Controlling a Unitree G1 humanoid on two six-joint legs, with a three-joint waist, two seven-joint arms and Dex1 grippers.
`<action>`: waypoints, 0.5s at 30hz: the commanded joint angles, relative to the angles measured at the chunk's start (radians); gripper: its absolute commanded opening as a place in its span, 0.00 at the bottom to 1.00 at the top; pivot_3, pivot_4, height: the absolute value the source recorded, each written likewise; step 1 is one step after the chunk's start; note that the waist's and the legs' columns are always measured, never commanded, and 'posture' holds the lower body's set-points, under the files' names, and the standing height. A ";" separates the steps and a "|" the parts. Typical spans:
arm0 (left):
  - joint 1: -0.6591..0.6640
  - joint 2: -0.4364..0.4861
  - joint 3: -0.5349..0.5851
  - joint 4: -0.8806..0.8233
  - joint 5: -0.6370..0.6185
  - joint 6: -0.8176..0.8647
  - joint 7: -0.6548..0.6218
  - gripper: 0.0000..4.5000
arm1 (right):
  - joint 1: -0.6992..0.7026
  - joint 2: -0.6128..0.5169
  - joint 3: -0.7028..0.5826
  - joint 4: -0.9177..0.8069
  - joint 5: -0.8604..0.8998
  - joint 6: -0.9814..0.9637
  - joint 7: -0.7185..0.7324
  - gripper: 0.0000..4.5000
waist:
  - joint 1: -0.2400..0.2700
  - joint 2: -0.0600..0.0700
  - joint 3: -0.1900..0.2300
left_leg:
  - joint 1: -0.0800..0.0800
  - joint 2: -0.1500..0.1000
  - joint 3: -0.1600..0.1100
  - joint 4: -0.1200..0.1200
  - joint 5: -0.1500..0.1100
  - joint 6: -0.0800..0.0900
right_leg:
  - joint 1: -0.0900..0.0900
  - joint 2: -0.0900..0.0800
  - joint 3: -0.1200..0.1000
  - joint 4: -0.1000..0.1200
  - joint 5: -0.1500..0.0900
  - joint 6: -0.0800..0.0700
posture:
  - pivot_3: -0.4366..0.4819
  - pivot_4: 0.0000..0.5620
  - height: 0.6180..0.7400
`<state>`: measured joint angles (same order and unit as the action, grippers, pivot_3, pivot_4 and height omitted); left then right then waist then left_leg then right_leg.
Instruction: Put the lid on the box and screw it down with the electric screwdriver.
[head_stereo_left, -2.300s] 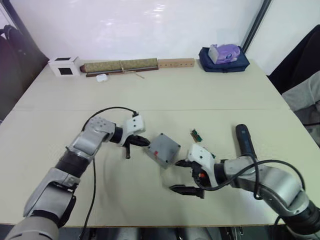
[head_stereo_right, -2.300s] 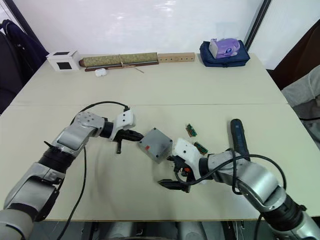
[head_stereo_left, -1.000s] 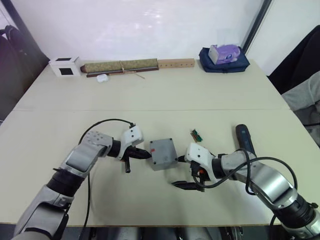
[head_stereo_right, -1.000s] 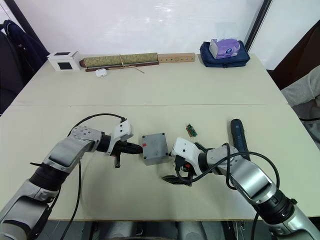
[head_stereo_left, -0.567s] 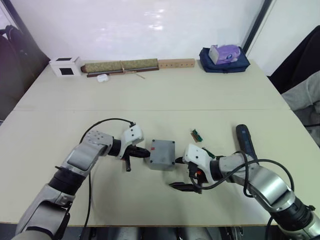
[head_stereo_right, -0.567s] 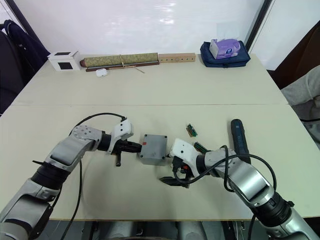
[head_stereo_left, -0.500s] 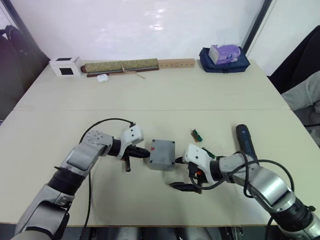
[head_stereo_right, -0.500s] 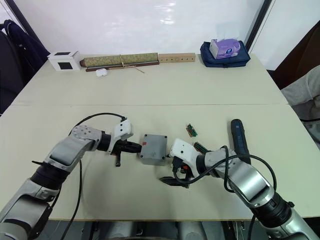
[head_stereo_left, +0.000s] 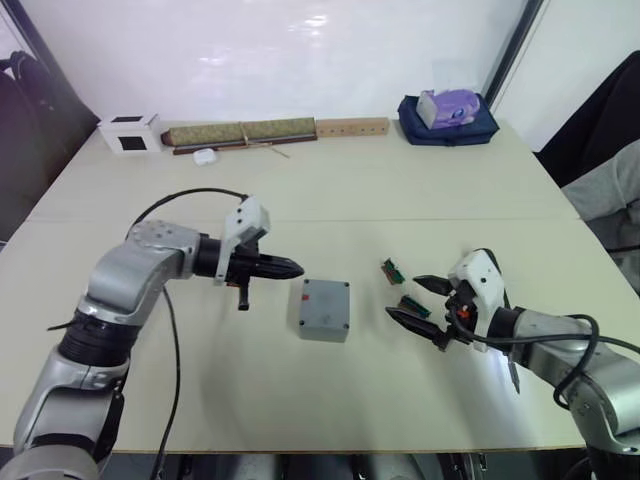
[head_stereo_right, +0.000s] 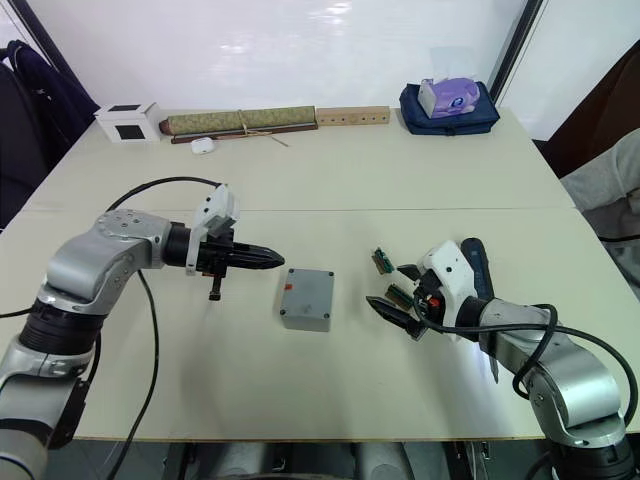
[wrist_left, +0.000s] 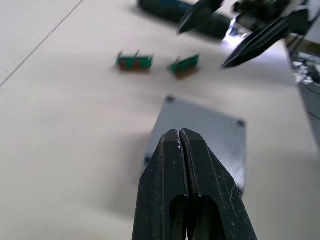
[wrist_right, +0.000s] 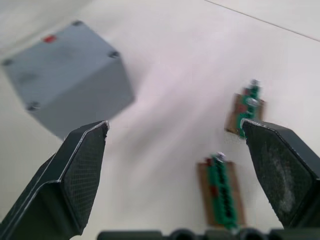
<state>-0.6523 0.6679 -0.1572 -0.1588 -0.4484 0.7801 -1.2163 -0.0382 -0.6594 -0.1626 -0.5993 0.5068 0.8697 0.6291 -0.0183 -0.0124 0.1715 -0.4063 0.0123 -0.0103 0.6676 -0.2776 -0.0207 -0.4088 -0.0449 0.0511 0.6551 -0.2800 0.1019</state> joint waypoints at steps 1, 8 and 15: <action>-0.018 -0.003 -0.024 -0.039 -0.009 -0.014 -0.002 0.00 | 0.010 0.005 0.018 0.024 -0.035 -0.054 -0.020 0.98 | 0.001 0.000 0.000 | 0.000 0.000 0.000 0.000 0.000 0.000 | 0.000 0.000 0.000 0.000 0.000 0.000 | 0.48 0.27 1.00; -0.027 0.007 -0.059 -0.037 0.000 -0.043 -0.022 0.00 | 0.024 0.026 0.046 0.084 -0.066 -0.080 -0.058 0.48 | 0.005 0.000 0.000 | 0.000 0.000 0.001 0.000 0.000 0.000 | 0.000 -0.001 0.000 0.000 0.000 0.000 | 0.48 0.27 1.00; -0.024 0.021 -0.063 -0.037 0.002 -0.052 -0.033 0.00 | -0.001 0.042 0.062 0.128 -0.080 -0.107 -0.070 0.43 | 0.004 0.000 0.000 | 0.000 0.000 0.001 0.000 0.000 0.000 | 0.000 0.000 0.000 0.000 0.000 0.000 | 0.48 0.27 1.00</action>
<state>-0.6613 0.6758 -0.2222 -0.1718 -0.4451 0.7504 -1.2406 -0.0222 -0.6252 -0.0992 -0.4649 0.4302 0.7888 0.5594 -0.0144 -0.0124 0.1715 -0.4064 0.0121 -0.0092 0.6677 -0.2775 -0.0208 -0.4087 -0.0452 0.0511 0.6552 -0.2800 0.1018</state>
